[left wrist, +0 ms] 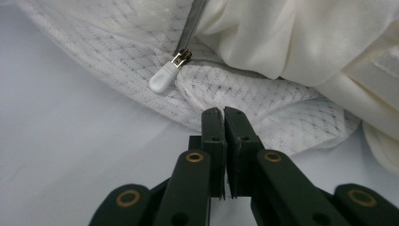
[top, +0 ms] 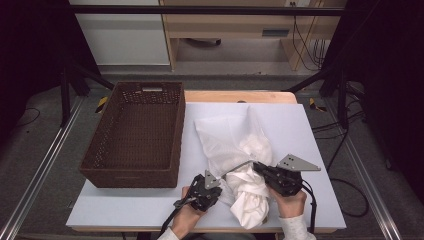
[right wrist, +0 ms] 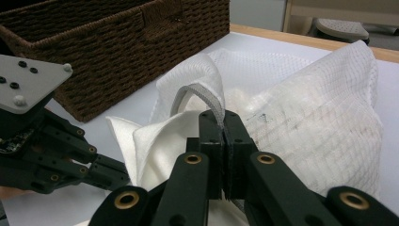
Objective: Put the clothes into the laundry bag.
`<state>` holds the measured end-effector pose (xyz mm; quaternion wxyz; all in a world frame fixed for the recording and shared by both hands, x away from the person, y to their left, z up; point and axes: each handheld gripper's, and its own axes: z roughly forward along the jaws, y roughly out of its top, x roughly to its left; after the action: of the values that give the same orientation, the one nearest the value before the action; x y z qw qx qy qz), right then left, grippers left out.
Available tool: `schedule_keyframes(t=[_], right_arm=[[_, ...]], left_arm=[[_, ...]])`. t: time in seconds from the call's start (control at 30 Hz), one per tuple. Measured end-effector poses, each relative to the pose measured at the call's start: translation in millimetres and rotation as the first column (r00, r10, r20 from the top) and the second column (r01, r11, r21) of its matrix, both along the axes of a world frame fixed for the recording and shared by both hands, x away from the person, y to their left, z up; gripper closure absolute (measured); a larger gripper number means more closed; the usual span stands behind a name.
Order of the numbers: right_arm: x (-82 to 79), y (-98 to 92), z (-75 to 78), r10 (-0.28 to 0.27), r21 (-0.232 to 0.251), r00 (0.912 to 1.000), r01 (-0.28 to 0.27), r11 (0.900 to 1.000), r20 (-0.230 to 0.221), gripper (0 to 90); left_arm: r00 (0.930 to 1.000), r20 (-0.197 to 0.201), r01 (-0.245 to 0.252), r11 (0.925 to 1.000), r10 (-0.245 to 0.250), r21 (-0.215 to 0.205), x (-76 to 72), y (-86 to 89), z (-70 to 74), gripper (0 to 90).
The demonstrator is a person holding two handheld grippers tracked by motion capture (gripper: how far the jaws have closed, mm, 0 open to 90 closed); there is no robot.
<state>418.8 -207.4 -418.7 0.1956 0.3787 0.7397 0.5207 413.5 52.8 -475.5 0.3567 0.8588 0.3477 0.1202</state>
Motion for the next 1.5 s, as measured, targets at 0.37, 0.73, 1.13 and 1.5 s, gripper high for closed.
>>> schedule_keyframes(t=[0.37,0.73,1.13,1.5], right_arm=[[-0.2,4.4,0.5,0.003,-0.015,0.9999,-0.003,1.000,-0.013,88.7],[-2.0,6.2,1.1,0.003,-0.020,1.0000,-0.003,1.000,0.002,88.8],[-5.6,4.3,-0.5,-0.031,-0.029,0.9995,0.031,0.999,0.002,72.9],[-45.8,-3.4,4.9,-0.012,-0.024,0.9997,0.011,1.000,-0.022,32.2]], left_arm=[[0.9989,0.046,-0.009,0.9996,0.010,-0.027,-32.8,50.3,14.3,88.1],[0.9999,0.011,0.005,0.9972,-0.004,-0.074,-6.5,28.4,-0.2,42.5],[0.9992,0.039,-0.004,0.9993,0.005,-0.038,-12.0,29.1,-6.8,86.7],[0.9973,0.073,0.011,0.9992,-0.008,-0.039,-14.7,30.0,-9.7,86.6]])
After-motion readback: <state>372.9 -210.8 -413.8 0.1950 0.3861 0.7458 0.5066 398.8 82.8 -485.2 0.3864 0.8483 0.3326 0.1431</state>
